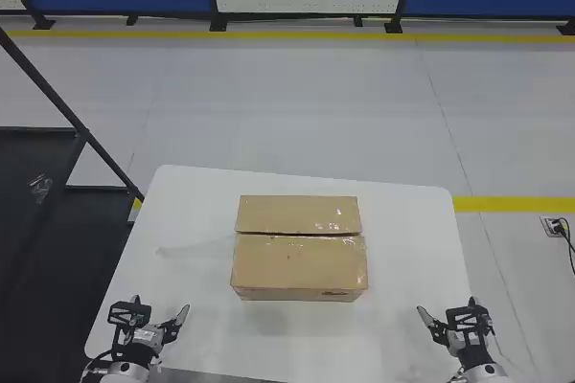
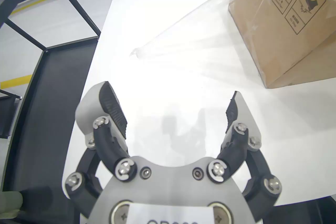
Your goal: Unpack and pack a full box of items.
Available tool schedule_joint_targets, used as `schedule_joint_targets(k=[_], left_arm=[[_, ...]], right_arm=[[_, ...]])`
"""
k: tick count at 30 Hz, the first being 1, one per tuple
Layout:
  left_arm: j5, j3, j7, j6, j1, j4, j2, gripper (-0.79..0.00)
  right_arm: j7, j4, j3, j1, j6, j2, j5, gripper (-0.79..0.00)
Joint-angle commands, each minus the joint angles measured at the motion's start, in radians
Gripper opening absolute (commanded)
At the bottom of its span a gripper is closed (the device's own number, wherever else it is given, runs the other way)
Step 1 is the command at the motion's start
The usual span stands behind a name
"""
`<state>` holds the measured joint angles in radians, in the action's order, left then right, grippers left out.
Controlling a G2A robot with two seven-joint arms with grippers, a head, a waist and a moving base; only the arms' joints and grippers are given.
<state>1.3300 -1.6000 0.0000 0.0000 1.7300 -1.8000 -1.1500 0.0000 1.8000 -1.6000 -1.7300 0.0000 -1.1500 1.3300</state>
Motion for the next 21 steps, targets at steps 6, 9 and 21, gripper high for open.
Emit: schedule_joint_targets(k=[6, 9, 21], left_arm=[[0.0, 0.0, 0.0, 0.0, 0.0, 0.0, 0.0, -0.001], [0.0, 0.0, 0.0, 0.0, 0.0, 0.0, 0.0, 0.0], [0.023, -0.013, 0.107, -0.039, -0.009, -0.021, 0.001, 0.0]], right_arm=[[0.0, 0.0, 0.0, 0.0, 0.0, 0.0, 0.0, 0.0], [0.0, 0.0, 0.0, 0.0, 0.0, 0.0, 0.0, 0.0], [-0.022, 0.052, 0.027, -0.006, -0.057, 0.001, 0.05, 0.0]])
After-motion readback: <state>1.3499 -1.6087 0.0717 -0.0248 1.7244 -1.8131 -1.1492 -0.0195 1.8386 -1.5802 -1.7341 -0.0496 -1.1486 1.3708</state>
